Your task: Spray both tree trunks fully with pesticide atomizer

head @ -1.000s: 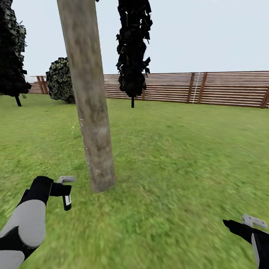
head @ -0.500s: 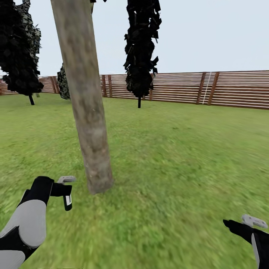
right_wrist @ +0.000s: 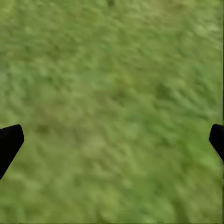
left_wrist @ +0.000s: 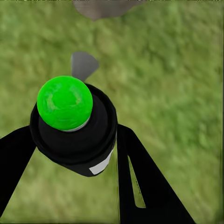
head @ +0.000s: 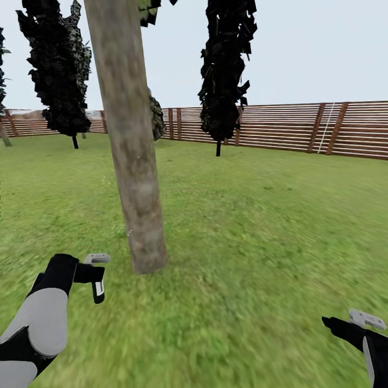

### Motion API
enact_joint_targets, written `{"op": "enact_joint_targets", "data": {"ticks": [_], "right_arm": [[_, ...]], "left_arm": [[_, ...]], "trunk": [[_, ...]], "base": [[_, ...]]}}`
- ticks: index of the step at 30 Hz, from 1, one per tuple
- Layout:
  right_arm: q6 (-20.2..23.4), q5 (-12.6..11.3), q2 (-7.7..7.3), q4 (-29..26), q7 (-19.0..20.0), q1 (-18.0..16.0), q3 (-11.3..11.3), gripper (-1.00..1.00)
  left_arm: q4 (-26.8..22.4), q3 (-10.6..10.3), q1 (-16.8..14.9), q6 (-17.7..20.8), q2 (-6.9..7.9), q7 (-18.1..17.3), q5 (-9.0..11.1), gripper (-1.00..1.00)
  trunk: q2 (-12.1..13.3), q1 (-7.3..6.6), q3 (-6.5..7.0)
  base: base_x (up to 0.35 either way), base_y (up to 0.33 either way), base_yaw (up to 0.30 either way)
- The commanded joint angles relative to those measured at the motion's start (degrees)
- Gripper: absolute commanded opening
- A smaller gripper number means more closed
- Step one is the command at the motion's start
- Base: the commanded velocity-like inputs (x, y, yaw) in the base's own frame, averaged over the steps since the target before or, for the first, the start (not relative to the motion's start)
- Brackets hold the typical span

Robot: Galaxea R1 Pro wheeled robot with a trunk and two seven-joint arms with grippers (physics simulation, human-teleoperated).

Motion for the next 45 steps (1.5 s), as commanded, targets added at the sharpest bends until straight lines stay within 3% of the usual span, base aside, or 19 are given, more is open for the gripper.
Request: {"op": "enact_joint_targets", "data": {"ticks": [1,17,25,35,39,45], "right_arm": [[0.15,0.6,0.02,-0.04,0.52,-0.05,-0.14,1.0],[0.15,0.62,-0.06,-0.03,0.52,-0.05,-0.07,1.0],[0.15,0.63,-0.06,-0.03,0.52,-0.04,-0.07,1.0],[0.15,0.62,-0.06,-0.03,0.5,-0.03,-0.07,1.0],[0.15,0.59,-0.13,-0.03,0.5,-0.05,-0.07,1.0],[0.15,0.56,-0.32,0.05,0.46,-0.05,-0.07,1.0]], "left_arm": [[-0.14,0.23,-0.09,0.18,-0.05,-0.46,-0.46,-1.0],[-0.23,0.07,-0.09,1.72,-0.04,-0.6,-0.91,-1.0],[-0.23,0.08,-0.09,1.81,-0.04,-0.6,-0.99,-1.0],[-0.2,-0.23,-0.09,2.09,-0.12,-0.6,-1.02,-1.0],[-1.52,-0.56,-1.12,10.51,-0.1,-0.77,-0.95,-1.0],[-3.51,-3.31,-5.76,13.01,-0.64,-1.16,-1.0,-1.0]], "trunk": [[-0.03,-0.01,-0.06],[-0.03,-0.01,-0.06],[-0.03,-0.01,-0.06],[-0.03,-0.01,-0.06],[-0.03,-0.01,-0.06],[-0.03,-0.01,-0.06]], "base": [[0.087,-0.288,0.056],[0.181,-0.241,0.192],[0.014,-0.26,0.233],[-0.012,-0.117,0.019],[0.0,-0.001,0.0],[0.0,0.0,0.0]]}}
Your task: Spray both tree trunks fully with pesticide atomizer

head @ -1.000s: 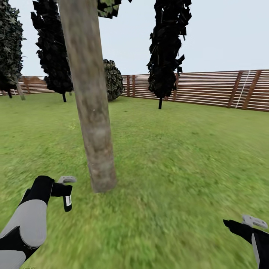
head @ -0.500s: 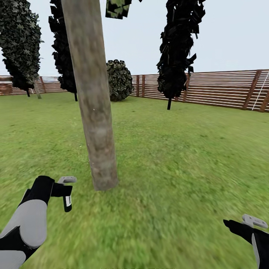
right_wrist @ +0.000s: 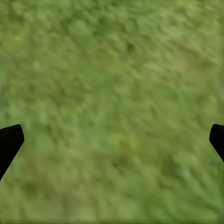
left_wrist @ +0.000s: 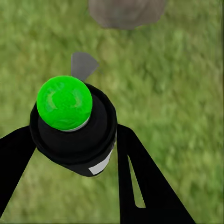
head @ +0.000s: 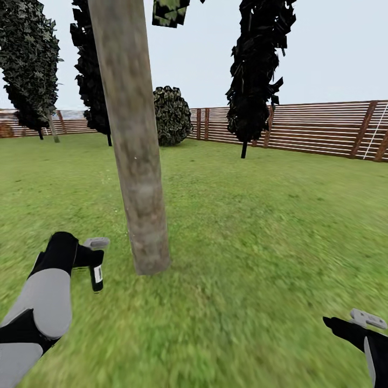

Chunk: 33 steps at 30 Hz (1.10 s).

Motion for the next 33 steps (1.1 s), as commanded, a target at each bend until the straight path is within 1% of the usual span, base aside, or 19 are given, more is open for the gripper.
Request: {"op": "enact_joint_targets", "data": {"ticks": [1,3,4,5,6,8,11,14,21,26,28,30,32,33], "right_arm": [[0.19,0.59,-0.01,-0.11,0.52,-0.05,-0.16,1.0],[0.19,0.6,-0.05,-0.09,0.51,-0.05,-0.16,1.0],[0.19,0.6,-0.06,-0.08,0.51,-0.05,-0.16,1.0],[0.19,0.59,-0.07,-0.07,0.51,-0.05,-0.16,1.0],[0.19,0.6,-0.08,-0.08,0.51,-0.04,-0.16,1.0],[0.19,0.62,-0.13,-0.09,0.51,-0.05,-0.16,1.0],[0.19,0.63,-0.15,-0.12,0.51,-0.03,-0.22,1.0],[0.19,0.61,-0.16,-0.09,0.51,-0.05,-0.25,1.0],[0.19,0.63,-0.16,-0.11,0.51,-0.05,-0.24,1.0],[0.19,0.62,-0.16,-0.08,0.51,-0.05,-0.24,1.0],[0.19,0.63,-0.16,-0.07,0.51,-0.05,-0.25,1.0],[0.19,0.62,-0.16,-0.07,0.51,-0.05,-0.22,1.0],[0.19,0.64,-0.16,-0.07,0.51,-0.05,-0.23,1.0],[0.19,0.65,-0.16,-0.07,0.51,-0.05,-0.21,1.0]], "left_arm": [[-0.08,-0.95,-1.09,0.92,-0.04,-0.65,-0.76,-1.0],[-0.11,-3.77,-2.65,4.22,-0.11,-1.06,-0.67,-1.0],[-0.11,-4.83,-3.12,4.78,-0.12,-1.6,-0.67,-1.0],[-0.11,-6.89,-3.95,5.37,-0.1,-3.42,-0.66,-1.0],[-0.11,-8.57,-5.35,5.64,-0.06,-6.17,-0.75,-1.0],[-0.11,-9.14,-7.36,5.77,0.0,-7.69,-0.83,-1.0],[-0.11,-9.39,-10.02,5.85,0.04,-8.39,-0.93,-1.0],[-0.11,-9.42,-11.31,5.91,0.08,-8.49,-0.96,-1.0],[0.03,-9.42,-15.47,6.01,0.13,-8.55,-1.07,-1.0],[0.16,-9.42,-17.86,6.04,0.13,-8.55,-1.13,-1.0],[0.17,-9.42,-18.33,6.04,0.14,-8.55,-1.15,-1.0],[0.2,-9.43,-19.05,6.04,0.13,-8.55,-1.8,-1.0],[0.23,-9.43,-20.21,6.09,0.13,-8.55,-3.54,-1.0],[0.23,-9.43,-20.48,6.1,0.13,-8.55,-3.82,-1.0]], "trunk": [[-0.02,-0.01,-0.07],[-0.02,-0.01,-0.07],[-0.02,-0.01,-0.07],[-0.02,-0.01,-0.07],[-0.02,-0.01,-0.07],[-0.02,-0.01,-0.07],[-0.02,-0.01,-0.07],[-0.02,-0.01,-0.07],[-0.02,-0.01,-0.07],[-0.02,-0.01,-0.07],[-0.02,-0.01,-0.07],[-0.02,-0.01,-0.07],[-0.02,-0.01,-0.07],[-0.02,-0.01,-0.07]], "base": [[0.0,0.0,0.0],[0.0,0.0,0.0],[0.0,0.0,0.0],[0.0,0.0,0.0],[0.0,0.0,0.0],[0.0,0.0,0.0],[0.0,0.0,0.0],[0.0,0.0,0.0],[0.0,0.0,0.0],[0.0,0.0,0.0],[0.0,0.0,0.0],[0.0,0.0,0.0],[0.0,0.0,0.0],[0.0,0.0,0.0]]}}
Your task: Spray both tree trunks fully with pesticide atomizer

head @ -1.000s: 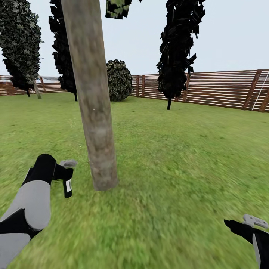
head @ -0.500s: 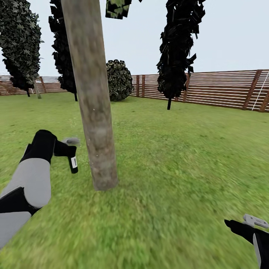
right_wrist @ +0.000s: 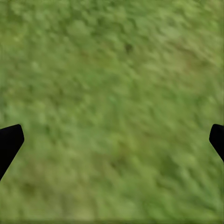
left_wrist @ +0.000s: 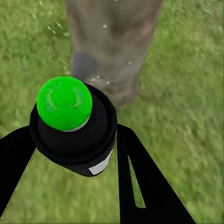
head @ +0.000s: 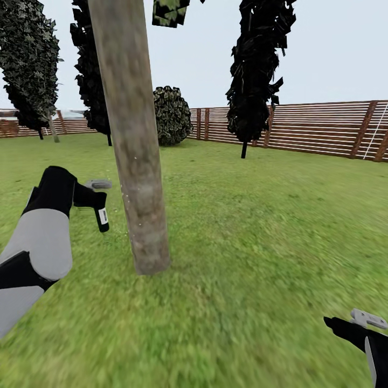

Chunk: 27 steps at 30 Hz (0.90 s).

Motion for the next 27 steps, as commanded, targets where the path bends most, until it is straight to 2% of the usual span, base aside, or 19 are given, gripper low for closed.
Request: {"op": "enact_joint_targets", "data": {"ticks": [1,4,12,16,21,27], "right_arm": [[0.19,0.6,0.03,-0.08,0.53,-0.05,-0.16,1.0],[0.19,0.6,0.03,-0.09,0.53,-0.05,-0.16,1.0],[0.19,0.59,0.03,-0.11,0.53,-0.05,-0.13,1.0],[0.19,0.61,0.03,-0.11,0.53,-0.05,-0.12,1.0],[0.19,0.61,0.03,-0.08,0.53,-0.05,-0.12,1.0],[0.19,0.62,0.07,-0.08,0.53,-0.03,-0.12,1.0]], "left_arm": [[-0.04,0.2,-0.29,0.15,-0.03,-0.57,-0.71,-1.0],[0.03,0.2,-1.69,0.16,-0.03,-0.57,-0.99,-1.0],[0.26,0.2,-1.94,0.1,-0.03,-0.57,-1.02,-1.0],[4.26,0.28,-1.89,0.0,0.0,-0.54,-1.19,-1.0],[6.15,0.36,-1.6,-0.17,0.14,-0.48,-4.35,-1.0],[8.53,0.45,-1.43,-0.3,0.15,-0.23,-4.95,-1.0]], "trunk": [[-0.02,-0.01,-0.06],[-0.02,-0.01,-0.06],[-0.02,-0.01,-0.06],[-0.02,-0.01,-0.06],[-0.02,-0.01,-0.06],[-0.02,-0.01,-0.06]], "base": [[0.0,0.0,0.0],[0.0,0.0,0.0],[0.0,0.0,0.0],[0.0,0.0,0.0],[0.0,0.0,0.0],[0.0,0.0,0.0]]}}
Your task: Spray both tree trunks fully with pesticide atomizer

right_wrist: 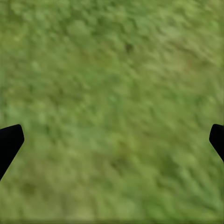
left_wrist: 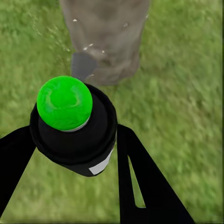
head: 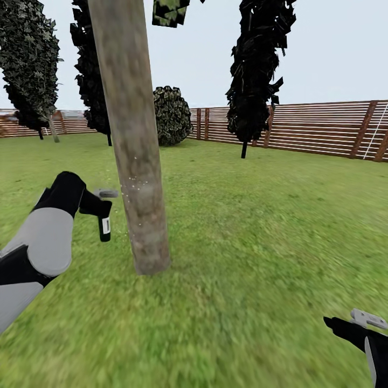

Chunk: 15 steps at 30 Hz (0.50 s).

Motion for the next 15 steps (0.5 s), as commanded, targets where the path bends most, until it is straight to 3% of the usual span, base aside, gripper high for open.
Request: {"op": "enact_joint_targets", "data": {"ticks": [1,7,15], "right_arm": [[0.19,0.6,0.01,-0.08,0.53,-0.07,-0.16,1.0],[0.19,0.6,0.05,-0.08,0.53,-0.07,-0.16,1.0],[0.19,0.6,0.07,-0.09,0.53,-0.06,-0.11,1.0]], "left_arm": [[1.19,0.3,-0.02,0.02,0.09,-0.42,-0.62,-1.0],[3.97,0.3,1.72,-0.24,0.31,-0.05,-0.54,-1.0],[4.14,0.31,8.07,-0.76,0.31,1.26,-0.47,-1.0]], "trunk": [[-0.03,-0.01,-0.06],[-0.03,-0.01,-0.06],[-0.03,-0.01,-0.06]], "base": [[0.0,0.0,0.0],[0.0,0.0,0.0],[0.0,0.0,0.0]]}}
